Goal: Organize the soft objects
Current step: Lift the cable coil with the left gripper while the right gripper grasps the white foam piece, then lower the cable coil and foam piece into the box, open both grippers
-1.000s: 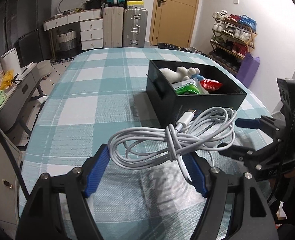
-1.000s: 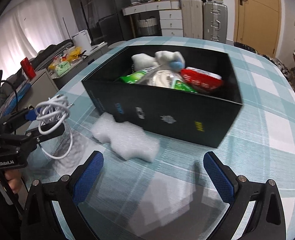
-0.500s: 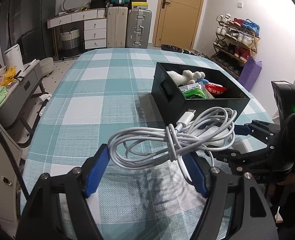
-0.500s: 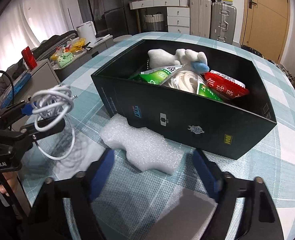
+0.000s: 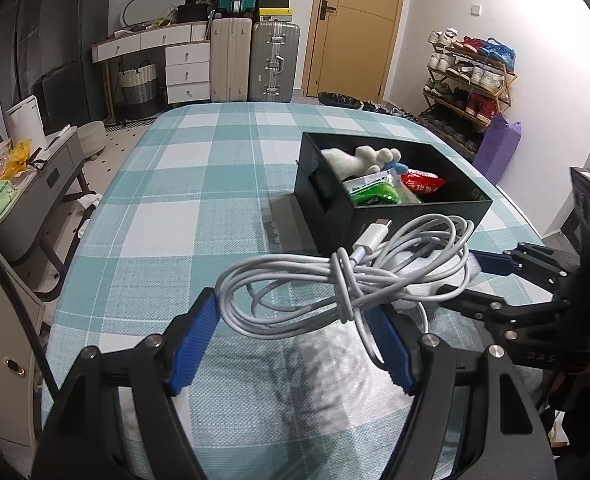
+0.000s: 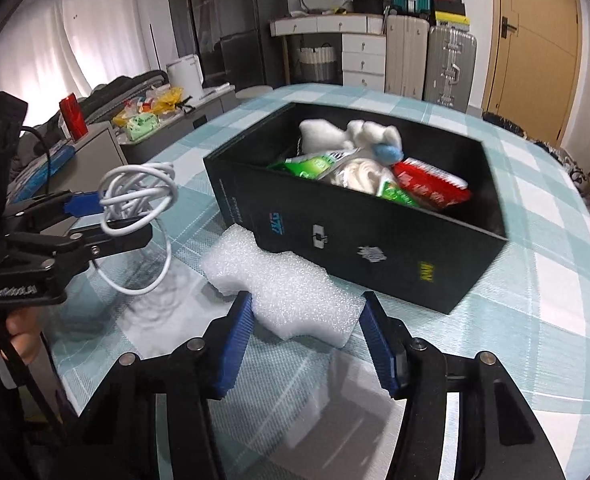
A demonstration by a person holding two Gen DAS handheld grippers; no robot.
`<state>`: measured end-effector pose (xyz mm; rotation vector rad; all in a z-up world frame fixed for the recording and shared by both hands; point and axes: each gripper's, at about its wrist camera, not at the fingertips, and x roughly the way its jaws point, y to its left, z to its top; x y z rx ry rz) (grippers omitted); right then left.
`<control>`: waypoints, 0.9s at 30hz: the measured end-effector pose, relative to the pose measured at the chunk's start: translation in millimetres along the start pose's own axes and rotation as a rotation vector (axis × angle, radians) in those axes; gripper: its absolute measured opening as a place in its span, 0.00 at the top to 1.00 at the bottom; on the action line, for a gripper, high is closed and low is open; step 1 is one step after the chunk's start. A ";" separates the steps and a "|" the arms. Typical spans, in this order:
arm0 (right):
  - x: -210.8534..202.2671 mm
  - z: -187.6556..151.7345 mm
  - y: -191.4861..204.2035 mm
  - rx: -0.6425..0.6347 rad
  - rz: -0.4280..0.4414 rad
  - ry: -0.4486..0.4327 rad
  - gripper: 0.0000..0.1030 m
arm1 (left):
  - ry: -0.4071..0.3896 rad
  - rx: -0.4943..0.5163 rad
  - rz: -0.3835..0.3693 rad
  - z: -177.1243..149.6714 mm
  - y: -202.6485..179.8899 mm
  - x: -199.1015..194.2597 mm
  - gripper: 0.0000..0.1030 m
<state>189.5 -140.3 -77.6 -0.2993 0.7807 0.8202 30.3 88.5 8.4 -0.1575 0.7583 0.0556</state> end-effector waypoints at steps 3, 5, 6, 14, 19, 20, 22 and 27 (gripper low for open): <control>-14.3 -2.2 -6.1 -0.002 -0.005 -0.034 0.47 | -0.008 0.009 -0.001 4.8 -5.3 -1.9 0.28; -23.8 -3.4 -9.0 -0.004 -0.006 -0.055 0.47 | -0.012 0.019 -0.002 9.0 -9.7 -2.9 0.28; -29.0 -3.9 -10.8 -0.004 -0.010 -0.066 0.47 | -0.014 0.023 -0.001 10.7 -11.5 -3.2 0.28; -59.4 -6.5 -29.3 0.033 -0.044 -0.133 0.47 | -0.032 0.041 -0.007 28.6 -25.3 -2.0 0.28; -69.2 -4.2 -39.4 0.046 -0.074 -0.157 0.47 | -0.037 0.047 -0.011 42.1 -32.7 3.5 0.28; -70.3 -2.8 -41.1 0.047 -0.079 -0.162 0.47 | -0.039 0.048 -0.011 44.7 -34.0 4.6 0.28; -72.6 0.0 -44.2 0.047 -0.086 -0.170 0.47 | -0.042 0.050 -0.012 51.0 -36.2 7.3 0.28; -74.6 9.2 -49.6 0.038 -0.100 -0.180 0.47 | -0.050 0.055 -0.007 66.0 -40.9 13.1 0.28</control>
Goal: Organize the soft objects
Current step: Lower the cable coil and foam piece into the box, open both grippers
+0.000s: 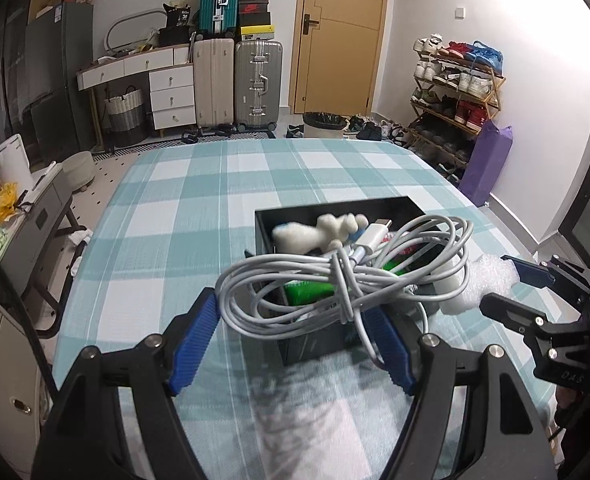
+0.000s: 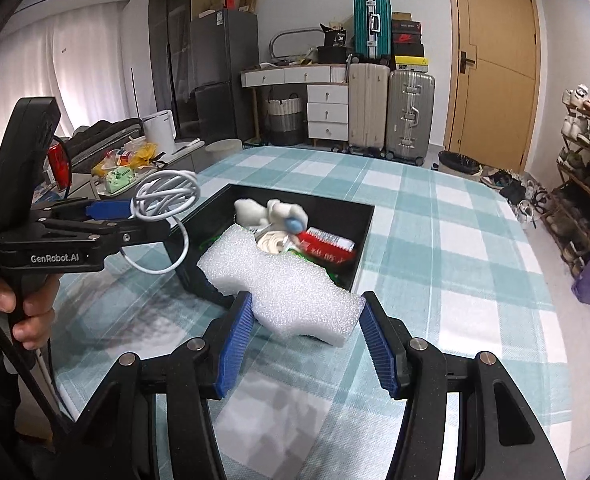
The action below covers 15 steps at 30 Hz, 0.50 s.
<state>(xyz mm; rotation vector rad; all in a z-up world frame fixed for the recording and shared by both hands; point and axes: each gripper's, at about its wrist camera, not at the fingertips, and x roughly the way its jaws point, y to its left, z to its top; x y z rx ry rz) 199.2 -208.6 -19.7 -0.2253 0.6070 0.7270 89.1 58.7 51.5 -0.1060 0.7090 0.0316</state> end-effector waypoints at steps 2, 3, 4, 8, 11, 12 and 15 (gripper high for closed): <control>1.7 4.1 -1.0 -0.008 -0.012 -0.001 0.47 | 0.000 -0.002 0.001 5.5 -0.1 3.5 0.28; 2.4 5.1 -0.7 -0.012 -0.013 0.000 0.47 | 0.001 -0.004 0.001 8.7 0.0 5.7 0.28; 4.2 6.6 -0.8 -0.015 -0.012 0.001 0.47 | 0.002 -0.005 0.001 10.3 0.2 7.0 0.28; 9.8 14.4 0.1 -0.033 -0.015 0.008 0.47 | 0.009 -0.012 0.003 19.0 1.1 15.1 0.28; 17.1 19.7 2.6 -0.048 -0.013 0.017 0.47 | 0.016 -0.011 0.003 23.7 0.2 21.1 0.28; 19.0 20.9 3.0 -0.051 -0.013 0.020 0.47 | 0.020 -0.010 0.004 25.2 -0.3 23.5 0.28; 24.6 24.2 4.0 -0.062 -0.007 0.025 0.47 | 0.031 -0.008 0.007 28.5 -0.9 30.4 0.28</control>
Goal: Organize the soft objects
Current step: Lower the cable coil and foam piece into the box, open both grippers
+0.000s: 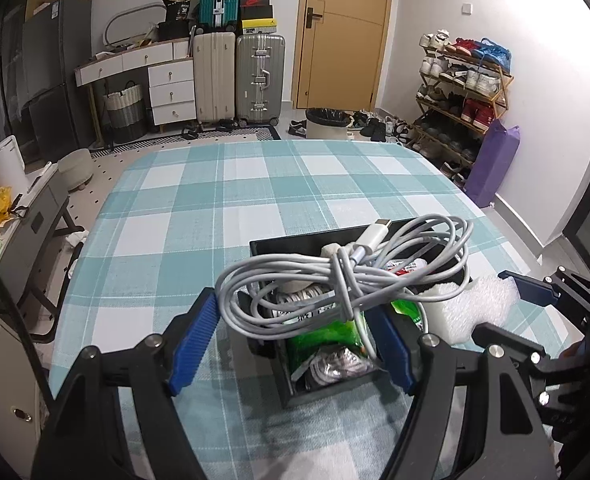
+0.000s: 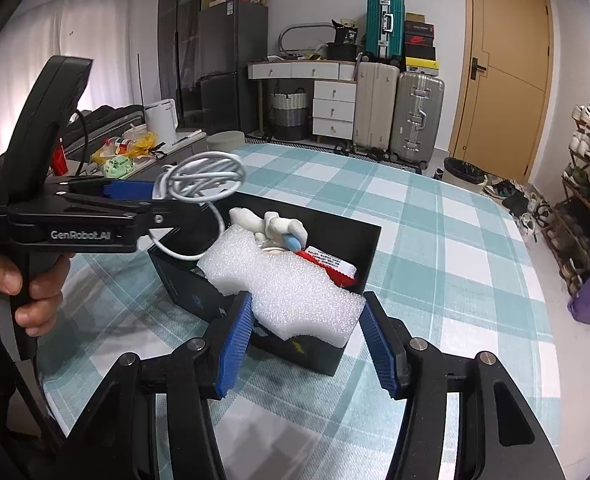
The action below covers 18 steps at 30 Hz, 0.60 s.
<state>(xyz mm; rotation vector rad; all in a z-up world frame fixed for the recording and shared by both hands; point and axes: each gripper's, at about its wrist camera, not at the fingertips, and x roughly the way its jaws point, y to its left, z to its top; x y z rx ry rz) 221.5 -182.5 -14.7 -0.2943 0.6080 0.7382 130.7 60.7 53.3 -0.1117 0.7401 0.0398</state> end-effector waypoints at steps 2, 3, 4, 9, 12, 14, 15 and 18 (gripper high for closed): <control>3.5 1.2 0.2 -0.009 0.000 0.005 0.47 | 0.006 -0.007 0.000 2.2 0.7 3.7 0.28; 5.5 1.9 0.0 -0.014 -0.001 0.009 0.47 | 0.007 -0.013 0.001 3.7 1.3 5.7 0.28; 6.9 2.4 -0.2 -0.018 -0.002 0.011 0.47 | 0.009 -0.017 0.002 4.8 2.1 7.1 0.28; 14.9 4.3 -0.6 -0.034 0.003 0.028 0.47 | 0.014 -0.040 0.005 12.0 5.7 15.8 0.28; 18.9 6.1 -0.9 -0.038 0.012 0.033 0.47 | 0.019 -0.045 0.008 15.5 6.2 21.5 0.28; 22.2 6.9 -1.1 -0.044 0.013 0.040 0.47 | 0.019 -0.045 0.014 17.7 6.8 24.4 0.28; 23.4 7.2 -1.6 -0.046 0.015 0.042 0.47 | 0.021 -0.052 0.015 19.0 7.9 26.1 0.28; 24.9 8.3 -2.2 -0.057 0.026 0.041 0.47 | 0.027 -0.067 0.010 21.7 11.2 30.5 0.28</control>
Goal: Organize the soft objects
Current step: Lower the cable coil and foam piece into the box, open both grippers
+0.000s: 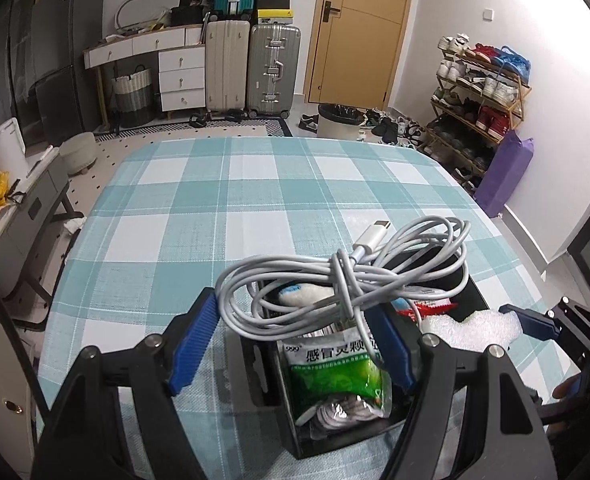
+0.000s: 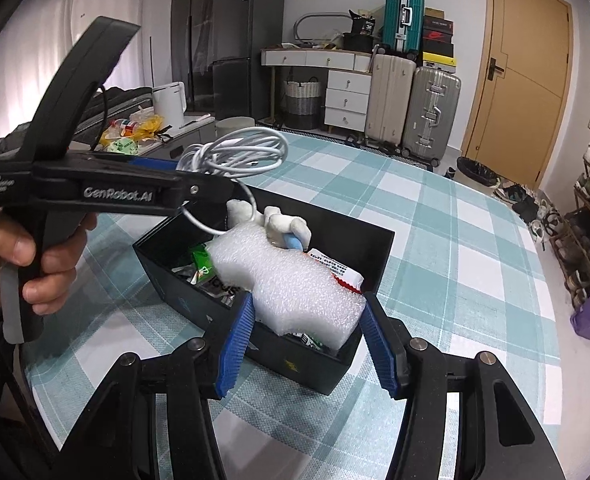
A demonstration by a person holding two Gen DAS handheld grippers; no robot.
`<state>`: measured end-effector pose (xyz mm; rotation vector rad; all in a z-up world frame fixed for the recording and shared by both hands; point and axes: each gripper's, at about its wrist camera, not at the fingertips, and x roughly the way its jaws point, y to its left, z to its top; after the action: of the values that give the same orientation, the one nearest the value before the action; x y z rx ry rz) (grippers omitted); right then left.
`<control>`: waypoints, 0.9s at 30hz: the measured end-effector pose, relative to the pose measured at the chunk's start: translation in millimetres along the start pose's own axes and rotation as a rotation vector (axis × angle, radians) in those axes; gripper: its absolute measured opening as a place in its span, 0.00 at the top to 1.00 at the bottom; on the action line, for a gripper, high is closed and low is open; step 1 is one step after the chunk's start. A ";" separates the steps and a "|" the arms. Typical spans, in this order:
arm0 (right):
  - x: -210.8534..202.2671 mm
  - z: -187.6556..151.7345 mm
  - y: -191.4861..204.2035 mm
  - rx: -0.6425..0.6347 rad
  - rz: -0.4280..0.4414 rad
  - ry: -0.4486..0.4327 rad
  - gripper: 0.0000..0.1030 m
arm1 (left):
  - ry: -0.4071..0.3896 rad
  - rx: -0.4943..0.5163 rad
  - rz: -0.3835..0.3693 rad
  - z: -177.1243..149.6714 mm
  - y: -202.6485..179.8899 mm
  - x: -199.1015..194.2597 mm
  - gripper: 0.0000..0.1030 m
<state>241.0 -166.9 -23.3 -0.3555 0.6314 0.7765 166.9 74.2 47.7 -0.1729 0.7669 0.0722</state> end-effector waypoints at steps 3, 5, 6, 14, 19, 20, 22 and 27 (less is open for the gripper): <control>1.3 0.7 -1.2 -0.012 0.011 0.000 0.47 | 0.001 0.000 0.005 2.1 0.9 2.6 0.28; 0.6 -0.1 -2.1 -0.019 0.019 0.000 0.47 | 0.005 -0.005 -0.001 3.3 2.3 3.9 0.28; 0.8 -0.3 -3.1 -0.019 0.021 0.000 0.47 | 0.005 -0.006 0.001 3.7 2.9 4.3 0.28; 0.9 -2.1 -4.3 -0.029 0.045 -0.008 0.47 | 0.017 0.010 -0.019 3.5 -1.9 11.0 0.28; 0.7 -0.8 -2.1 -0.032 0.056 -0.016 0.47 | 0.025 0.055 -0.047 2.5 -15.5 12.9 0.28; 0.8 -0.9 -2.0 -0.032 0.052 -0.016 0.47 | 0.027 0.063 -0.049 2.7 -17.5 13.4 0.28; 1.2 -0.8 -2.3 -0.030 0.051 -0.017 0.46 | 0.030 0.081 -0.058 2.1 -22.5 13.8 0.28; 1.6 -2.1 -4.1 -0.020 0.045 -0.017 0.35 | 0.040 0.096 -0.096 -1.4 -28.7 11.6 0.15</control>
<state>244.0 -169.9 -25.7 -0.3530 0.6177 0.8285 178.0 45.8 42.3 -0.1197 0.7993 -0.0597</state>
